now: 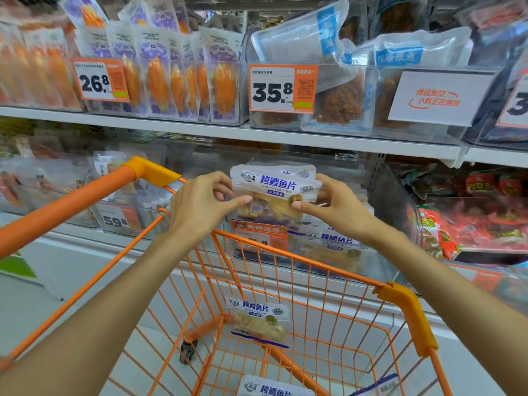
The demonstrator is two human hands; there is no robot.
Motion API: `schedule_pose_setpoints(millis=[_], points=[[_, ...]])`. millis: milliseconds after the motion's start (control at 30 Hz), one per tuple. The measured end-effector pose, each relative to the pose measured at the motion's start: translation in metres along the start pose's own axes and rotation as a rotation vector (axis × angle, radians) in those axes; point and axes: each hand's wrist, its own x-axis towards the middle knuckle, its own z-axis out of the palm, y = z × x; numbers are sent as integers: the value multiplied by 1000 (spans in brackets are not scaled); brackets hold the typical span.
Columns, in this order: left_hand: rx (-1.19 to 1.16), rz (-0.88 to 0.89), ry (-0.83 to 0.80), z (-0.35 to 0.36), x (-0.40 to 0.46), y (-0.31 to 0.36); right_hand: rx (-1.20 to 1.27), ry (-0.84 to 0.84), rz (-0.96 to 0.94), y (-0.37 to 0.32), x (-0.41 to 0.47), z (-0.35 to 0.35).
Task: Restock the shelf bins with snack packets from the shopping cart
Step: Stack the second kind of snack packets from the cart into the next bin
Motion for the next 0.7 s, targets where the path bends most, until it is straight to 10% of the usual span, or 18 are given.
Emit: schedule_pose_setpoints(millis=[700], points=[[84, 24, 42, 19, 18, -1, -144, 266, 27, 18, 11, 23]])
